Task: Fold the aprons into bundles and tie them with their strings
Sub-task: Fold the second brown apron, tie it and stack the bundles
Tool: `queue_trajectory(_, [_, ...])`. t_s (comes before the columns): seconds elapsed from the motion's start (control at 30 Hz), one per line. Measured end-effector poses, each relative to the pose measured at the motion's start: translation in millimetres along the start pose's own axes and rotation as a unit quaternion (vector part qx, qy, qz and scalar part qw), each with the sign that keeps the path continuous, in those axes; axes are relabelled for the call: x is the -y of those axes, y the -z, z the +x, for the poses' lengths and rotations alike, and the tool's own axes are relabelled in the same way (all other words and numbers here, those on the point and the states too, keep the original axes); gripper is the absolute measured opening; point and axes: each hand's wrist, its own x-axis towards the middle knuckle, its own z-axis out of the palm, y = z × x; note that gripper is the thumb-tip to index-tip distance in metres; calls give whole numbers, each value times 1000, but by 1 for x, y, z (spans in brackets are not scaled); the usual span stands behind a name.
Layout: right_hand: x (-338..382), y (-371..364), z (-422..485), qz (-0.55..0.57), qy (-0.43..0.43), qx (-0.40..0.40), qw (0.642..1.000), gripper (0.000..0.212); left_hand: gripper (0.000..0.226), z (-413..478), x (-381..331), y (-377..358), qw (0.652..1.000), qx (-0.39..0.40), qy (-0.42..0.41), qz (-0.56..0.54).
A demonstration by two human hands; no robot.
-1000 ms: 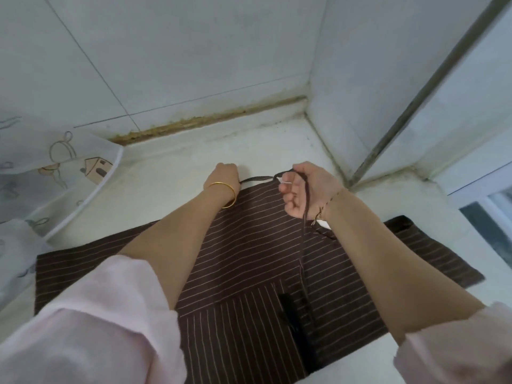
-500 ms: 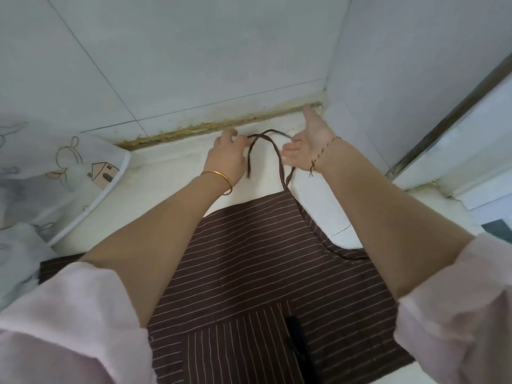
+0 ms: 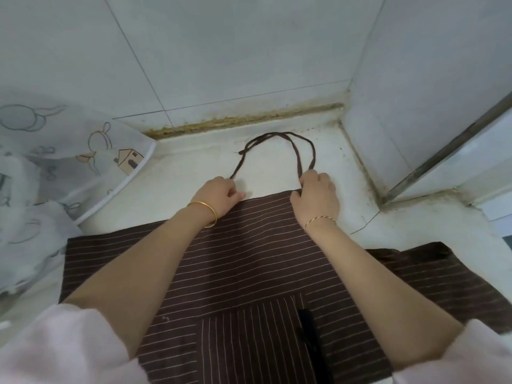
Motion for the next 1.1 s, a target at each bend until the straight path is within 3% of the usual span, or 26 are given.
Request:
queue_trajectory(0.07, [-6,-6,-2,-24,-43,-39,998,33,30,-14,18,-6,997,-74,-12,34])
queue_trajectory(0.17, [-12,-13,-3,-47,-74,7,996,41,33,-33,35,-15,987,-142,-34,70])
queue_trajectory(0.23, [-13,-17,-3,-34,-52,25,998,42,35,-40,40,-20,984,-144,-44,90])
queue_trajectory(0.37, [-14,-22,-6,30,34,-17,999,39,34,-45,45,-29,979,-152,-70,119])
queue_trajectory(0.83, [-27,-23,19,-192,54,26,980,37,32,-45,43,-24,971,-86,-39,221])
queue_trajectory(0.93, [-23,-18,25,-191,34,28,981,38,32,-40,41,-22,967,-78,-33,240])
queue_trajectory(1.0, [-19,-14,24,-148,21,-17,989,34,29,-39,38,-25,959,-120,-24,256])
queue_trajectory(1.1, [-7,-8,-3,-123,110,-126,978,21,20,-53,19,-34,942,-275,13,192])
